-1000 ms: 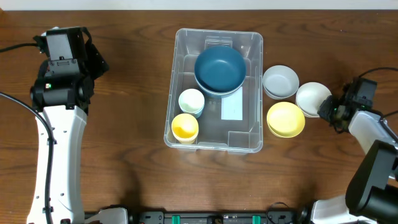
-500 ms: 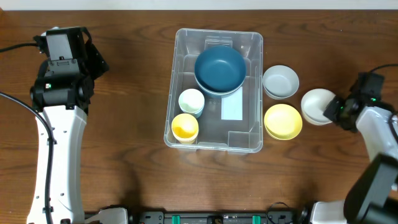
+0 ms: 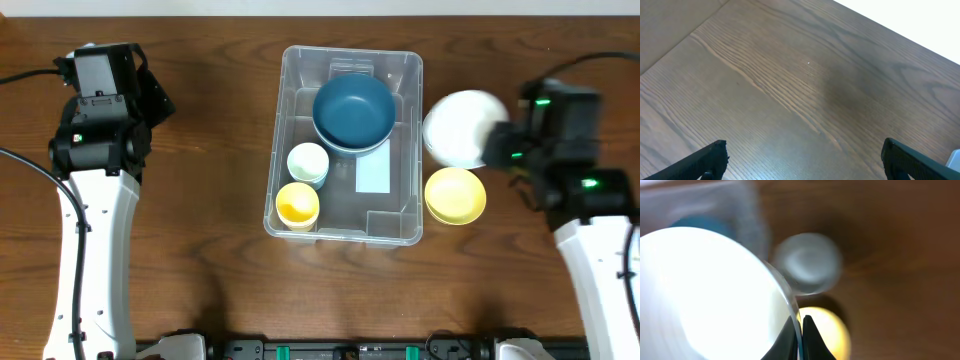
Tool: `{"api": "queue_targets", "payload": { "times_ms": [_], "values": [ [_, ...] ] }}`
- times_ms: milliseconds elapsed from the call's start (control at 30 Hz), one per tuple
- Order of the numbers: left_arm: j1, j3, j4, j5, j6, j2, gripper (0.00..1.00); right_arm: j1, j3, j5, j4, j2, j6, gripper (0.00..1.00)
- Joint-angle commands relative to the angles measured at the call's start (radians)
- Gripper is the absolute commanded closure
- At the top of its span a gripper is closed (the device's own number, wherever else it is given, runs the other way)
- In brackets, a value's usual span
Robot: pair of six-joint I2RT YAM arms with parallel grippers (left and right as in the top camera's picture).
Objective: Pack container
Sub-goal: 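Carry the white bowl into the container's front-right and release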
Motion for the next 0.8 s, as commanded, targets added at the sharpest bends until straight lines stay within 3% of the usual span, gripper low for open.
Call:
{"api": "queue_targets", "payload": {
  "times_ms": [0,400,500,567,767],
  "values": [
    [0.005,0.013,-0.003,-0.021,0.009,-0.002,0.02,0.131,0.004,-0.007,-0.002,0.019,-0.030,0.98],
    [0.005,0.013,-0.003,-0.021,0.009,-0.002,0.02,0.364,0.000,0.031,0.002,0.229,-0.037,0.97],
    [0.005,0.013,-0.003,-0.021,0.009,-0.002,0.02,0.389,0.000,0.030,0.002,0.266,-0.037,0.80],
    [0.005,0.013,-0.003,-0.021,0.009,-0.002,0.02,0.400,0.000,0.031,0.007,0.269,-0.042,0.75],
    [0.005,0.013,-0.003,-0.021,0.009,-0.002,0.02,0.391,0.031,0.045,0.002,0.218,-0.051,0.68]
  ]
}}
